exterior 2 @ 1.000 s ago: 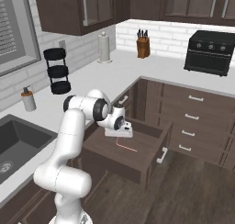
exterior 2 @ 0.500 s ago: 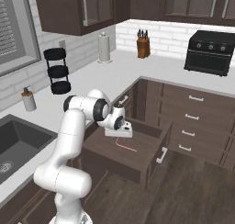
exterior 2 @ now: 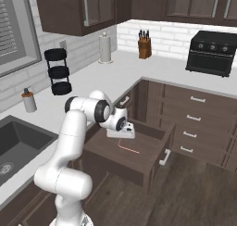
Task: Take a straw from the drawer in front and place it inside the glass cup on the dining counter.
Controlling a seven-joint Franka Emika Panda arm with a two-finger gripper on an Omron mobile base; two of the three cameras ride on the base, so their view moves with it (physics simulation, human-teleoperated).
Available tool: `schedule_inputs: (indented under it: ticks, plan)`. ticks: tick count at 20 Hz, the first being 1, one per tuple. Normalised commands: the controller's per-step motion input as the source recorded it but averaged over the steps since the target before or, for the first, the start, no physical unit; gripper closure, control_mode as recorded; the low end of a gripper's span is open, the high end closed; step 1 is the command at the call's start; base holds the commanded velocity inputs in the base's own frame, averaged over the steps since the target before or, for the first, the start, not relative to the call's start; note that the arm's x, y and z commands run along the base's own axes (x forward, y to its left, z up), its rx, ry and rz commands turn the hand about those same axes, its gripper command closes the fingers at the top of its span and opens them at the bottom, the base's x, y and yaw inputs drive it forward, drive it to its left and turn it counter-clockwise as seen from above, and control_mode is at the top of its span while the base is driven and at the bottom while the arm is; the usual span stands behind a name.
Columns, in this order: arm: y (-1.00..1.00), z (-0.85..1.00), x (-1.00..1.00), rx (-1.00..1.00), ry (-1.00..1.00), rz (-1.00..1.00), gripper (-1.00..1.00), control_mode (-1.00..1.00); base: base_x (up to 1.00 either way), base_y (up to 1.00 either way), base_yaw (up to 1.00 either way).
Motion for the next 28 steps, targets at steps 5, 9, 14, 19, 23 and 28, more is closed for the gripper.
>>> schedule_inputs:
  ticks: [5,9,14,19,23,28]
  plan:
    - [-0.14,-0.03,0.00,0.00,0.00,0.00,1.00,-1.00,0.00,0.00,0.00]
    - [-0.07,0.00,0.00,0.00,0.00,0.00,1.00,-1.00,0.00,0.00,0.00]
    - [0.00,0.54,-0.22,0.05,-0.12,0.00,1.00,-1.00,0.00,0.00,0.00]
    - [0.00,1.00,-0.76,0.16,-0.27,-0.01,1.00,-1.00,0.00,0.00,0.00]
    - [0.00,1.00,-0.61,0.16,-0.24,-0.05,1.00,-1.00,0.00,0.00,0.00]
    - [0.00,1.00,-0.36,0.15,-0.15,-0.11,1.00,-1.00,0.00,0.00,0.00]
